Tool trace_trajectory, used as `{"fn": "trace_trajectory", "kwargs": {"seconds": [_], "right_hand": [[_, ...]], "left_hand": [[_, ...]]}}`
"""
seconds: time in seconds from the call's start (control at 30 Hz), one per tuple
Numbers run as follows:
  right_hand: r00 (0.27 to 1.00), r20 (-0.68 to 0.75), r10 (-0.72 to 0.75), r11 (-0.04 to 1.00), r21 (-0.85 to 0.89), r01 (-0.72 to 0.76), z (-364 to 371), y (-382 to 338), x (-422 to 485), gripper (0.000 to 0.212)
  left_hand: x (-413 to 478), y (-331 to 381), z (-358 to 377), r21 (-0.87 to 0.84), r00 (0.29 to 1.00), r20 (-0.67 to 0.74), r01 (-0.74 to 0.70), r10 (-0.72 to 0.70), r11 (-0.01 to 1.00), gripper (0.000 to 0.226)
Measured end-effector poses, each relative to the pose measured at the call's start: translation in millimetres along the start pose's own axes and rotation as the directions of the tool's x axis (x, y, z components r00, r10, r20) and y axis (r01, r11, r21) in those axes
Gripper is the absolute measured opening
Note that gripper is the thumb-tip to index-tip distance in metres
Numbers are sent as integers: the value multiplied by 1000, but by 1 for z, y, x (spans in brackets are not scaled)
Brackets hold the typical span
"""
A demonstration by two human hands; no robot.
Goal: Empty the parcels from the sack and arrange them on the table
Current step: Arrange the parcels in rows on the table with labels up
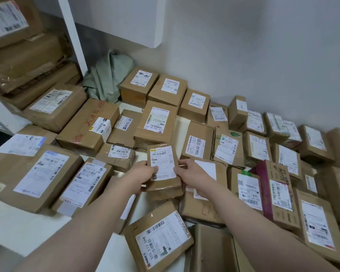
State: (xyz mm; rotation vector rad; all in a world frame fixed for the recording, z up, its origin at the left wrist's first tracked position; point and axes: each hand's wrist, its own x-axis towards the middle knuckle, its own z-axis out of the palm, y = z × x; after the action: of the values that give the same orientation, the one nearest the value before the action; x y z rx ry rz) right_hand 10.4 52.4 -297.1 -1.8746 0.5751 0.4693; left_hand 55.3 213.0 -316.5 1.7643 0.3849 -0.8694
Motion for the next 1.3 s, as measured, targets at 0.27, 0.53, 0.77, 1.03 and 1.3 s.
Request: {"fn": "trace_trajectory", "kwargs": {"seconds": [0.27,0.53,0.77,1.03,1.3], "right_hand": [[945,-252,-209,958,-247,146,-13,15,-9,30],[931,-306,-200,972,-185,148,-24,52,-19,23],[924,-319,-212,969,-189,157,-24,54,-30,19],[893,-356,-274,956,-201,213,-10,59,-77,24],[833,-472,-289,954,-219,207,-36,94,-139,29]], "left_hand": [[28,-7,11,61,979,-167,-107,116,992,39],[42,-21,30,380,976,-156,-83,152,921,63],[-2,-35,24,649,967,-124,-89,221,755,82],[-80,-69,57,949,991,136,-133,11,286,134],[-105,-117,72,890,951,-176,43,254,455,111]]}}
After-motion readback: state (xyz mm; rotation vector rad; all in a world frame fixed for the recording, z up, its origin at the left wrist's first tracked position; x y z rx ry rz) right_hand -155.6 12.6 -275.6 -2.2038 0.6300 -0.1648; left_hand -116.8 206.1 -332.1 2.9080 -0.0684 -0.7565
